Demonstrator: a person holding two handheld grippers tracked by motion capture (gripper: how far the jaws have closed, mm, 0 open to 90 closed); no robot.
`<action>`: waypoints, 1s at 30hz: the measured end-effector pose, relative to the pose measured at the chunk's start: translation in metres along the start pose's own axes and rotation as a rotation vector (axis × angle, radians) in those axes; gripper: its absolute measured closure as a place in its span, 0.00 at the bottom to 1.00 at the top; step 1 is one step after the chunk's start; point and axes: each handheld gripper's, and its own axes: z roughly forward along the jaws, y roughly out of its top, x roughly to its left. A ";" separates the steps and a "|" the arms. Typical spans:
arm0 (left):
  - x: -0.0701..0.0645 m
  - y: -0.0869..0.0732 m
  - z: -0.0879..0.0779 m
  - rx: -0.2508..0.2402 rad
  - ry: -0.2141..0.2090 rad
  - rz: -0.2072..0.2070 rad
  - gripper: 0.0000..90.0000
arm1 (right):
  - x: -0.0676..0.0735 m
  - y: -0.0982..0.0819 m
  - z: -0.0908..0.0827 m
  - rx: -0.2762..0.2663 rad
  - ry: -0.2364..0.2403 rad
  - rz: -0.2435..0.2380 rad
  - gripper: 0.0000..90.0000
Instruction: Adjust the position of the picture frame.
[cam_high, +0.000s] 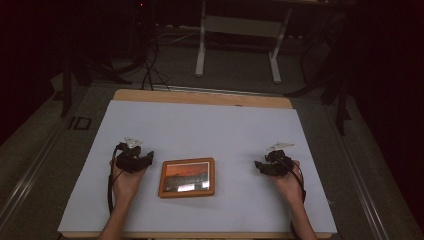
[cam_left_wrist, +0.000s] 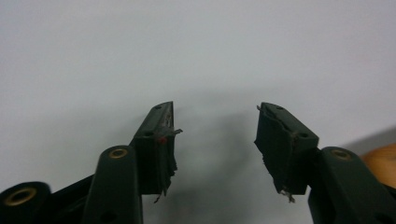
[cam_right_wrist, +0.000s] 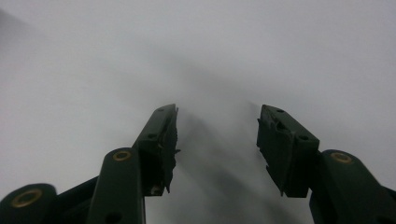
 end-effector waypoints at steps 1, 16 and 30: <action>0.000 0.000 -0.002 -0.008 -0.018 0.002 0.53 | 0.002 0.000 -0.002 -0.007 0.023 0.005 0.53; -0.012 0.006 -0.016 -0.005 -0.257 0.157 0.54 | 0.034 0.005 -0.014 -0.051 0.188 0.015 0.51; -0.020 0.009 -0.024 -0.004 -0.333 0.203 0.47 | 0.080 0.026 -0.025 -0.077 0.346 -0.019 0.41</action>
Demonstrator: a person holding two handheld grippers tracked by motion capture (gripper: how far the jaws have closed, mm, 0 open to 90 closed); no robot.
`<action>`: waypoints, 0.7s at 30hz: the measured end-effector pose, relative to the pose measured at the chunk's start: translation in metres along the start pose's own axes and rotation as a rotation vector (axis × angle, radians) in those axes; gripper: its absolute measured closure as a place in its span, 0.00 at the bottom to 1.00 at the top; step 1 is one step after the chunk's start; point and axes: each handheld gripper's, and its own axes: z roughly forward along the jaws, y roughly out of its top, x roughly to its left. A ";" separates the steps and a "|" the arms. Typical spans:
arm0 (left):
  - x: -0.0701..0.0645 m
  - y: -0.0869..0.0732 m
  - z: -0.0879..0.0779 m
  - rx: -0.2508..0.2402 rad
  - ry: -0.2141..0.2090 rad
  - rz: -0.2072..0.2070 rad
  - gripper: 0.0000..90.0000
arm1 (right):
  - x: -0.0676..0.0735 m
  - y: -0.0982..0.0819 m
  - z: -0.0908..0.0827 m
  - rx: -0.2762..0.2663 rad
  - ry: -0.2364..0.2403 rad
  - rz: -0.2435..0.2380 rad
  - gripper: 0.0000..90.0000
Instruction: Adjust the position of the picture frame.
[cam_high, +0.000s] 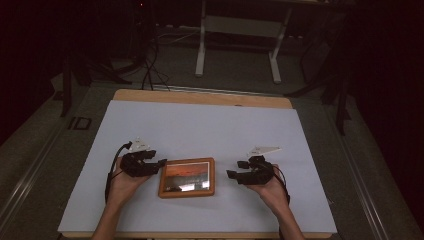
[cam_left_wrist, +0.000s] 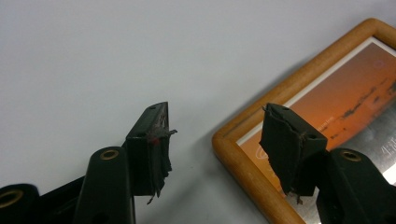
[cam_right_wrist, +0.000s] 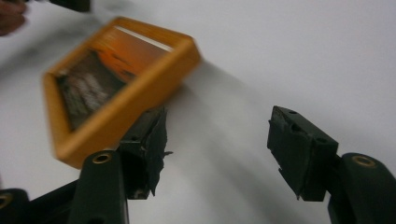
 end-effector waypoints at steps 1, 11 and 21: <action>0.000 0.000 0.000 0.003 -0.005 0.002 0.47 | 0.004 0.003 0.000 -0.003 0.019 -0.001 0.40; -0.008 0.003 0.006 0.020 -0.033 0.042 0.44 | 0.034 0.012 0.016 0.033 0.096 -0.029 0.34; -0.013 0.007 0.009 0.022 -0.077 0.072 0.48 | 0.040 0.009 0.040 0.068 0.144 0.025 0.30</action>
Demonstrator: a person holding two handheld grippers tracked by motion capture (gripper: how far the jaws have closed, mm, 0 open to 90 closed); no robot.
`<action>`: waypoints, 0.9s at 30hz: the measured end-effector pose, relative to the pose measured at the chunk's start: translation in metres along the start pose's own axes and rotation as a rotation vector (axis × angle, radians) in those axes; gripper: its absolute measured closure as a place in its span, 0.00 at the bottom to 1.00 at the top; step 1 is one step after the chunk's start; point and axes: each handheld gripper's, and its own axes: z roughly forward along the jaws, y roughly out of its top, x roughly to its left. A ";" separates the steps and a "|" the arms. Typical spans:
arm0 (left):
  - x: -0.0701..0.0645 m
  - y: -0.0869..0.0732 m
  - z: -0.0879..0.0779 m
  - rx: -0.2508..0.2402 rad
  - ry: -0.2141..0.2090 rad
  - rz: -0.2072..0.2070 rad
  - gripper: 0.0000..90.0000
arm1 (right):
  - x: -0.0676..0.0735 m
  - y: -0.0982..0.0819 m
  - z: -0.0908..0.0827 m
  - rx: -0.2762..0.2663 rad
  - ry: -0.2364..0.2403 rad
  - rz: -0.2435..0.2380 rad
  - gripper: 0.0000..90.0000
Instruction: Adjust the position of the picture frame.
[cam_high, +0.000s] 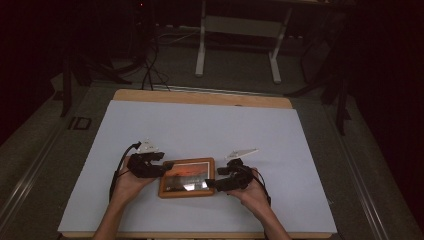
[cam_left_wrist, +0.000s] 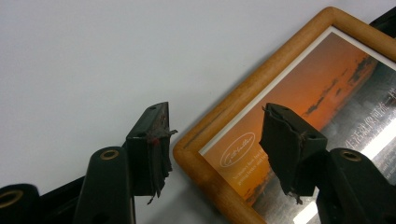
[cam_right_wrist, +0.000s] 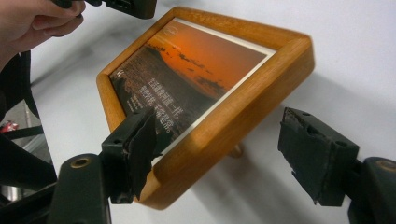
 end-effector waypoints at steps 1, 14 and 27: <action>0.000 0.000 0.000 0.000 -0.002 0.000 0.48 | 0.000 0.000 0.001 0.002 0.001 0.006 0.29; -0.005 0.005 0.005 0.029 -0.068 0.054 0.48 | -0.002 -0.002 0.013 0.020 0.051 0.052 0.29; 0.001 0.008 0.010 0.069 -0.060 0.054 0.43 | 0.005 -0.005 0.012 0.044 0.042 -0.015 0.30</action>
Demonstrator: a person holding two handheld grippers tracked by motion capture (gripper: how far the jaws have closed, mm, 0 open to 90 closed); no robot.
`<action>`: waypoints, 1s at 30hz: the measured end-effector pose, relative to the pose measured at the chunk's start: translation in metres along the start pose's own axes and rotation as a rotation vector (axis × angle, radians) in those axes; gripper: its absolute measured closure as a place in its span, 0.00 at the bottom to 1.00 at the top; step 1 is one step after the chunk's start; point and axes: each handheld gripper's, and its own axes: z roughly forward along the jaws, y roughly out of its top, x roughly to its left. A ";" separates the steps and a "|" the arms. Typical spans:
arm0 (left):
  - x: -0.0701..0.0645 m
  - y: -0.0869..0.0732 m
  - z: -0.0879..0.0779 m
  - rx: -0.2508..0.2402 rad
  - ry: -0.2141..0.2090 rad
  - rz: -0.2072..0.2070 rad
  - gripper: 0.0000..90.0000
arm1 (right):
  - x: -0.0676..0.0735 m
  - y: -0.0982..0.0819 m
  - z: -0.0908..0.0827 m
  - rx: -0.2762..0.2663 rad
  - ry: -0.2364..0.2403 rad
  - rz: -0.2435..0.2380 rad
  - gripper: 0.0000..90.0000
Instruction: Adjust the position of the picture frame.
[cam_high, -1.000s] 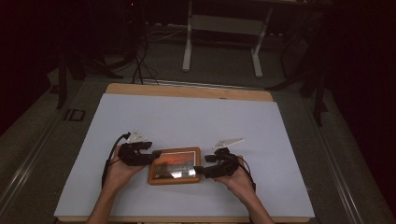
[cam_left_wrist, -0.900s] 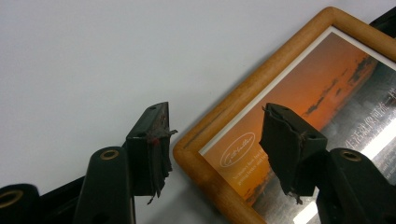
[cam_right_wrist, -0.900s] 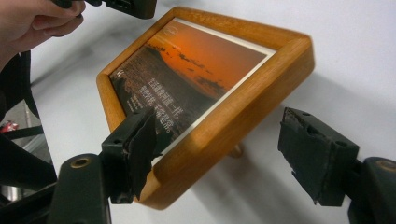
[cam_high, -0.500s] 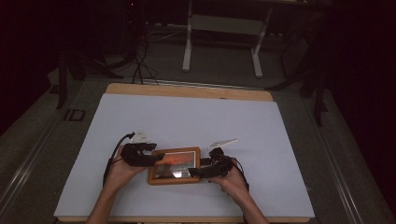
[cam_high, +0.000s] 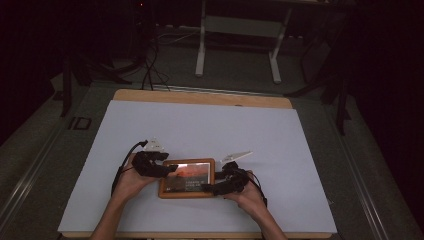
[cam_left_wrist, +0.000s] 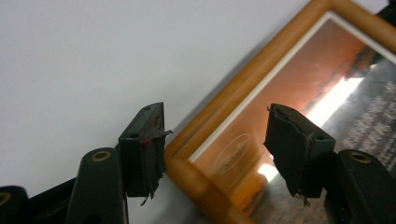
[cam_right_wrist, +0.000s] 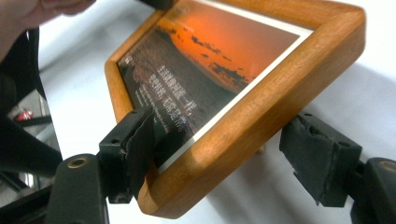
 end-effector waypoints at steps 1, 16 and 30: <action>0.000 -0.001 0.000 0.002 -0.004 -0.002 0.42 | 0.002 -0.002 0.000 0.013 0.003 -0.019 0.31; 0.012 -0.015 -0.009 0.003 -0.130 -0.096 0.44 | 0.001 -0.008 -0.001 0.030 0.032 -0.054 0.40; 0.004 -0.017 -0.024 -0.008 -0.226 -0.101 0.48 | 0.003 -0.009 -0.004 0.022 -0.024 -0.145 0.60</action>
